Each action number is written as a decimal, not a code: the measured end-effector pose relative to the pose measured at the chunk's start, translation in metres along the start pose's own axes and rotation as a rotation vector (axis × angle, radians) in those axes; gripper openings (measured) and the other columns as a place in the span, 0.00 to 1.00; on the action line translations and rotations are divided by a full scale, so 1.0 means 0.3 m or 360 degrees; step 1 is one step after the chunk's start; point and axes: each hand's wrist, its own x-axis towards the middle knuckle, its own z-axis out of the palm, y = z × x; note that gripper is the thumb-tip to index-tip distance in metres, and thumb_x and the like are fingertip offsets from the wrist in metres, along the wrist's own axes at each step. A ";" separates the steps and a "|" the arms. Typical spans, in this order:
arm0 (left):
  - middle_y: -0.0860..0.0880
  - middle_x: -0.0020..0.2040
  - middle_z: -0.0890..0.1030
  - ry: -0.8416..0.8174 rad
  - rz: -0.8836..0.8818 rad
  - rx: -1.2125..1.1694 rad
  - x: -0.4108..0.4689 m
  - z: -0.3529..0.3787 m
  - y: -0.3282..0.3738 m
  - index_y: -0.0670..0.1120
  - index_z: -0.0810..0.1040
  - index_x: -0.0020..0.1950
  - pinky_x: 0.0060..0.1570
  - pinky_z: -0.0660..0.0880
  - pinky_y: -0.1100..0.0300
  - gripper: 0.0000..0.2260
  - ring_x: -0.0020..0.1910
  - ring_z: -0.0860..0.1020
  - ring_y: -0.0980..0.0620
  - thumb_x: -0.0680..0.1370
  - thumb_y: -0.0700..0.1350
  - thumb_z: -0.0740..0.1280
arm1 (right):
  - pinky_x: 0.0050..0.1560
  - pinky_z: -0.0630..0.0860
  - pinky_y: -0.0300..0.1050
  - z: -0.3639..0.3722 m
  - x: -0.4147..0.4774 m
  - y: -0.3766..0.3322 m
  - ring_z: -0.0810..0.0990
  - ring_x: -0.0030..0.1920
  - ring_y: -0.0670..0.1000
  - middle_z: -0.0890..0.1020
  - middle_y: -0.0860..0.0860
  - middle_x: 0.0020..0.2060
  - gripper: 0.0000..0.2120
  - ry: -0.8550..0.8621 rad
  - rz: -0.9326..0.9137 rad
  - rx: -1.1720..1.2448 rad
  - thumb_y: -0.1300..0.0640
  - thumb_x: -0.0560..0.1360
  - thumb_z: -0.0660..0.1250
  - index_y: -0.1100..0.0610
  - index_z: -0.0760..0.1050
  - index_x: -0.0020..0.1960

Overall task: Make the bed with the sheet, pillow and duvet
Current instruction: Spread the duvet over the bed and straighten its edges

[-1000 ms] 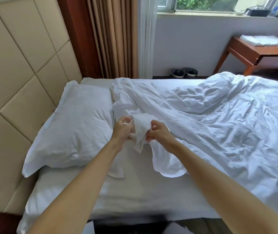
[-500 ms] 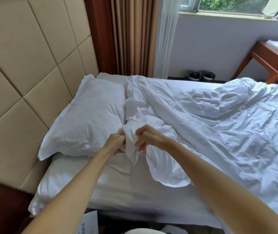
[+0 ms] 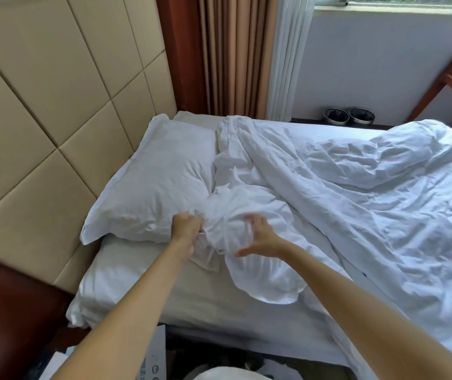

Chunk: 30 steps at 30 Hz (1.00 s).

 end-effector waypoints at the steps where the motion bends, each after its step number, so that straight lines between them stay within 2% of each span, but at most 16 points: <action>1: 0.49 0.29 0.66 0.0042 0.0036 -0.0068 -0.005 -0.002 0.032 0.44 0.67 0.29 0.25 0.59 0.65 0.15 0.29 0.64 0.52 0.71 0.29 0.58 | 0.73 0.56 0.53 0.016 -0.002 0.010 0.51 0.74 0.55 0.52 0.55 0.74 0.54 -0.0004 0.0037 -0.0163 0.47 0.63 0.78 0.56 0.45 0.76; 2: 0.49 0.28 0.63 0.0067 0.0106 -0.0111 -0.008 -0.006 0.074 0.45 0.64 0.28 0.22 0.57 0.67 0.16 0.28 0.61 0.53 0.70 0.27 0.56 | 0.74 0.54 0.57 0.026 0.001 0.008 0.45 0.76 0.55 0.44 0.54 0.75 0.60 0.0041 0.0061 -0.0216 0.45 0.62 0.78 0.55 0.38 0.76; 3: 0.50 0.28 0.61 0.0075 0.0194 -0.0156 -0.009 -0.012 0.124 0.46 0.60 0.28 0.20 0.54 0.67 0.17 0.28 0.59 0.53 0.69 0.26 0.54 | 0.73 0.55 0.59 0.025 0.005 -0.011 0.46 0.76 0.56 0.45 0.54 0.76 0.60 0.0153 0.0078 -0.0168 0.44 0.62 0.77 0.54 0.37 0.76; 6: 0.50 0.29 0.58 0.0147 0.0396 -0.0265 0.014 -0.064 0.267 0.47 0.57 0.28 0.23 0.54 0.65 0.18 0.29 0.56 0.55 0.69 0.26 0.51 | 0.61 0.69 0.51 -0.021 0.050 -0.127 0.69 0.66 0.60 0.69 0.58 0.66 0.38 0.0482 0.0018 0.0045 0.50 0.71 0.71 0.57 0.55 0.72; 8: 0.50 0.30 0.58 0.0224 0.0443 -0.0400 0.053 -0.128 0.337 0.48 0.57 0.29 0.29 0.54 0.61 0.17 0.30 0.56 0.54 0.70 0.27 0.50 | 0.54 0.69 0.48 -0.049 0.079 -0.244 0.74 0.60 0.62 0.76 0.61 0.59 0.24 0.0449 -0.0053 -0.0047 0.53 0.77 0.63 0.60 0.63 0.69; 11: 0.51 0.32 0.60 0.0382 0.0487 -0.0533 0.105 -0.258 0.423 0.48 0.59 0.30 0.31 0.58 0.62 0.16 0.31 0.58 0.54 0.71 0.28 0.49 | 0.50 0.69 0.46 -0.030 0.112 -0.424 0.77 0.55 0.60 0.79 0.61 0.55 0.16 0.0299 -0.0160 0.0059 0.54 0.77 0.62 0.62 0.73 0.61; 15: 0.51 0.33 0.60 0.0602 0.0564 -0.0693 0.182 -0.506 0.498 0.48 0.58 0.32 0.30 0.58 0.63 0.15 0.32 0.58 0.54 0.71 0.30 0.51 | 0.43 0.69 0.43 0.060 0.121 -0.682 0.74 0.46 0.53 0.76 0.56 0.46 0.03 0.0112 -0.0397 0.0337 0.60 0.77 0.61 0.58 0.73 0.48; 17: 0.50 0.36 0.65 0.0686 0.0609 -0.0779 0.239 -0.651 0.519 0.46 0.62 0.32 0.34 0.64 0.61 0.11 0.36 0.63 0.52 0.70 0.32 0.53 | 0.41 0.69 0.40 0.114 0.131 -0.825 0.74 0.46 0.53 0.75 0.55 0.46 0.04 0.0021 -0.0528 0.0429 0.61 0.77 0.60 0.58 0.74 0.49; 20: 0.52 0.36 0.69 0.0816 0.0720 -0.0704 0.288 -0.848 0.536 0.46 0.68 0.28 0.37 0.67 0.60 0.17 0.40 0.66 0.51 0.68 0.27 0.50 | 0.38 0.68 0.36 0.221 0.169 -1.005 0.73 0.47 0.52 0.75 0.53 0.46 0.03 -0.0149 -0.0624 0.0477 0.59 0.77 0.60 0.57 0.72 0.48; 22: 0.49 0.37 0.76 0.0865 0.0728 -0.0670 0.313 -0.943 0.506 0.41 0.76 0.33 0.38 0.74 0.58 0.17 0.43 0.73 0.50 0.68 0.27 0.50 | 0.44 0.70 0.40 0.284 0.204 -1.067 0.73 0.48 0.53 0.75 0.53 0.46 0.04 -0.0224 -0.0637 0.0474 0.58 0.77 0.61 0.57 0.73 0.49; 24: 0.44 0.46 0.81 0.0927 0.0653 -0.0581 0.352 -1.001 0.434 0.33 0.79 0.43 0.45 0.78 0.50 0.17 0.49 0.77 0.48 0.68 0.28 0.50 | 0.50 0.71 0.45 0.341 0.243 -1.077 0.74 0.51 0.54 0.76 0.54 0.49 0.10 -0.0287 -0.0594 0.0414 0.58 0.77 0.61 0.61 0.75 0.55; 25: 0.45 0.46 0.81 0.0964 0.0601 -0.0519 0.371 -1.017 0.381 0.36 0.80 0.43 0.45 0.77 0.49 0.18 0.46 0.77 0.47 0.68 0.29 0.51 | 0.53 0.71 0.47 0.373 0.261 -1.069 0.74 0.53 0.55 0.76 0.55 0.51 0.13 -0.0321 -0.0548 0.0358 0.58 0.77 0.61 0.63 0.75 0.58; 26: 0.47 0.46 0.79 0.1002 0.0542 -0.0435 0.391 -1.030 0.325 0.27 0.74 0.46 0.42 0.75 0.51 0.14 0.53 0.76 0.48 0.69 0.29 0.51 | 0.56 0.71 0.48 0.409 0.276 -1.057 0.75 0.56 0.57 0.76 0.57 0.54 0.15 -0.0360 -0.0494 0.0291 0.58 0.77 0.62 0.64 0.74 0.60; 27: 0.50 0.43 0.74 0.1060 0.0486 -0.0321 0.399 -1.037 0.271 0.39 0.64 0.36 0.39 0.71 0.55 0.07 0.46 0.61 0.53 0.69 0.29 0.52 | 0.59 0.70 0.49 0.450 0.288 -1.041 0.74 0.58 0.58 0.76 0.58 0.57 0.17 -0.0408 -0.0439 0.0219 0.57 0.77 0.62 0.64 0.73 0.62; 28: 0.51 0.40 0.68 0.1123 0.0432 -0.0211 0.407 -1.039 0.211 0.46 0.69 0.34 0.36 0.65 0.58 0.14 0.36 0.64 0.51 0.69 0.29 0.53 | 0.61 0.70 0.49 0.496 0.298 -1.022 0.73 0.61 0.59 0.75 0.59 0.61 0.18 -0.0470 -0.0384 0.0144 0.57 0.77 0.63 0.64 0.71 0.64; 30: 0.52 0.36 0.59 0.1157 0.0385 -0.0019 0.417 -1.050 0.095 0.47 0.57 0.30 0.33 0.55 0.58 0.15 0.38 0.56 0.51 0.69 0.29 0.53 | 0.62 0.68 0.49 0.591 0.315 -0.979 0.71 0.64 0.60 0.72 0.60 0.64 0.21 -0.0598 -0.0311 0.0012 0.56 0.77 0.62 0.65 0.68 0.67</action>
